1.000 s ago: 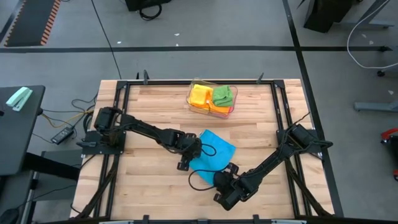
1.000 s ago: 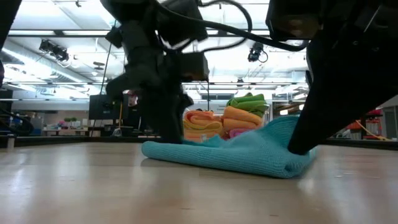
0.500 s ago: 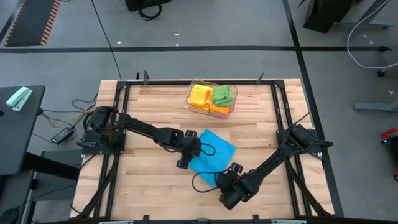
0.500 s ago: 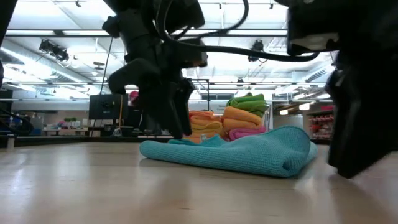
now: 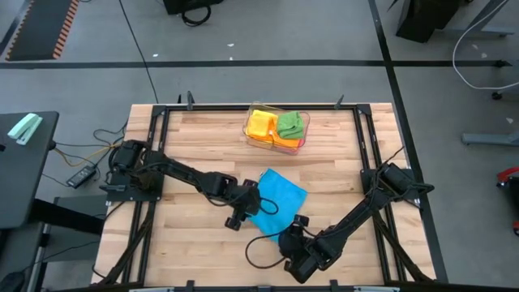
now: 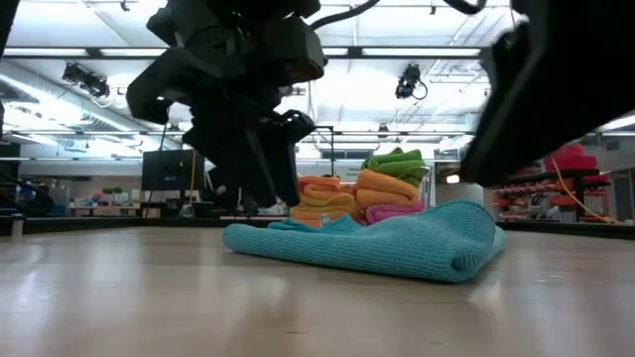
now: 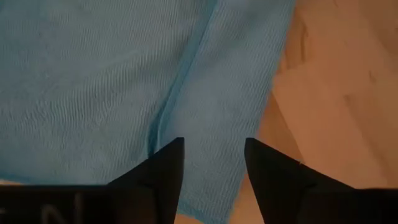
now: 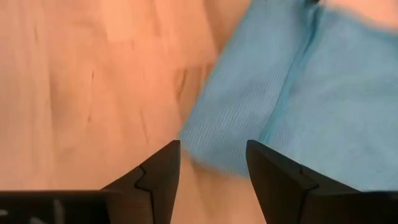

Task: Fold microfiber towels
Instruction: Fold the blue microfiber cloth

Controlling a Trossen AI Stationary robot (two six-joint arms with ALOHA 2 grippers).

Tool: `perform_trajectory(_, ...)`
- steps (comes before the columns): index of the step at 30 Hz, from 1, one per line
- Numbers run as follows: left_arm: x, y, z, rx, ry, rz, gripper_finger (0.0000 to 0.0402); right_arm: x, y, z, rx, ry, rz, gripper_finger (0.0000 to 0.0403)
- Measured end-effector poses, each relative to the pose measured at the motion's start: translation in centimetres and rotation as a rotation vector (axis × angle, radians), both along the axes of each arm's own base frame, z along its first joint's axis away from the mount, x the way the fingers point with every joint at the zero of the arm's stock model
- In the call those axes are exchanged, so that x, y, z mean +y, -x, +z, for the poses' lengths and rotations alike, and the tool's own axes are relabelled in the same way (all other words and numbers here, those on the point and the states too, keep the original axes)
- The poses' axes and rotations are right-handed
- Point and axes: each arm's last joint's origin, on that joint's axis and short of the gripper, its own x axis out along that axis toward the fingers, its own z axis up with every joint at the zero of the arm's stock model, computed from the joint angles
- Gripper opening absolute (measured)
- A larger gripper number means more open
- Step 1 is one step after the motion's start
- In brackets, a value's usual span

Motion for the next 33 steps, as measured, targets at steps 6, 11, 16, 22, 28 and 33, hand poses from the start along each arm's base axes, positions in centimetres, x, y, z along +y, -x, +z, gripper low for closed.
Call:
perform_trajectory(6, -0.2, -0.2, -0.8, 0.021, 0.020, 0.040, 0.0169, -0.1, -0.8, 0.2, -0.083, 0.050, 0.039, 0.0193)
perform_trajectory(11, -0.1, -0.7, -1.9, 0.015, 0.011, 0.035, 0.0167, -1.3, -1.5, -1.4, -0.115, 0.019, 0.022, 0.0186)
perform_trajectory(16, 0.3, -0.7, -3.0, 0.071, 0.009, 0.065, 0.0167, -2.4, -0.3, -3.7, -0.031, -0.056, -0.049, 0.0177)
perform_trajectory(22, 0.3, -0.7, -3.0, 0.075, 0.009, 0.068, 0.0162, -2.5, 0.4, -4.7, -0.048, -0.098, -0.084, 0.0174)
perform_trajectory(28, 0.3, -0.6, -2.8, 0.073, 0.008, 0.066, 0.0151, -2.6, 0.5, -4.8, -0.052, -0.112, -0.086, 0.0174)
perform_trajectory(33, 0.3, -0.5, -1.7, 0.038, 0.005, 0.046, 0.0143, -2.4, 0.6, -4.8, -0.048, -0.110, -0.078, 0.0174)
